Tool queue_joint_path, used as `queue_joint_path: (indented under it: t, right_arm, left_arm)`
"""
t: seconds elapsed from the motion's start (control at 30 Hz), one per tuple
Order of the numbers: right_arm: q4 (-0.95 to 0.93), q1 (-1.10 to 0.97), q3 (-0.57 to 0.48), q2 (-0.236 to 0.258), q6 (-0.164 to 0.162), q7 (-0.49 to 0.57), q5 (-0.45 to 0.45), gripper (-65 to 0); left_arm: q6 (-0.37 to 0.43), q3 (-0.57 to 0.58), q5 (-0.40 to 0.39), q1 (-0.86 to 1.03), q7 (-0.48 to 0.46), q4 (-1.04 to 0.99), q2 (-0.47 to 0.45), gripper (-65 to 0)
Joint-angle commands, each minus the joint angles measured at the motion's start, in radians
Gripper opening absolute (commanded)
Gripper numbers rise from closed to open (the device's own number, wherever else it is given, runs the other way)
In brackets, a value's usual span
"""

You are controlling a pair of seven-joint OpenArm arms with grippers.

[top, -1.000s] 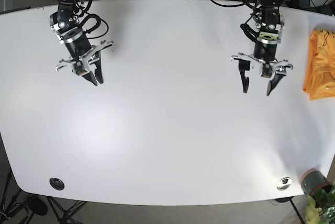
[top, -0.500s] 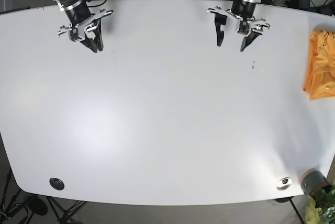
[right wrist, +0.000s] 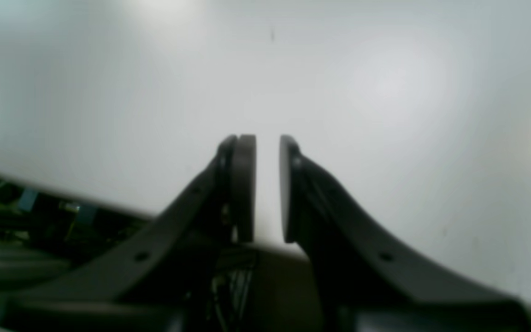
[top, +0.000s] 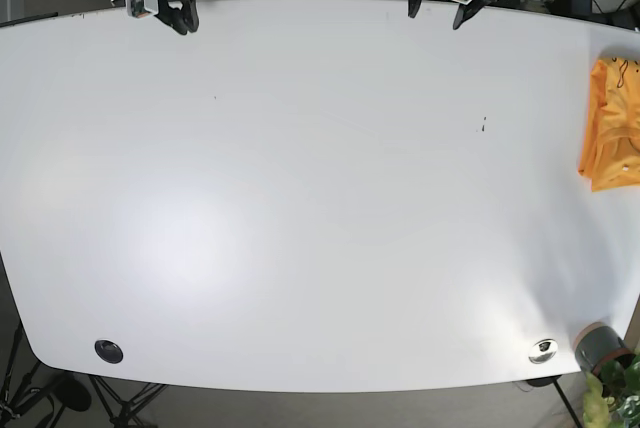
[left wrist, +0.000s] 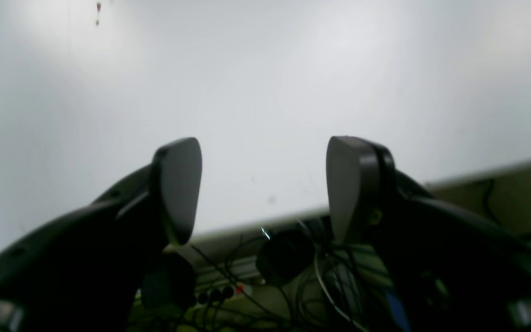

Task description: Fold the T-shirt properly

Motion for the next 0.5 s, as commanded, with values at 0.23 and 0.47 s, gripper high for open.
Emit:
queue_joint_path:
  t: [0.23, 0.47]
  right_arm:
    - [-0.003, -0.167, 0.006, 0.007, 0.009, 0.022, 0.027, -57.1]
    - [-0.164, -0.183, 0.001, 0.007, 0.014, 0.026, 0.021, -57.1]
  left_arm:
    - [0.002, 0.004, -0.050, 0.117, -0.024, -0.102, -0.004, -26.0]
    - [0.002, -0.001, -0.174, 0.085, -0.024, -0.281, -0.021, -26.0]
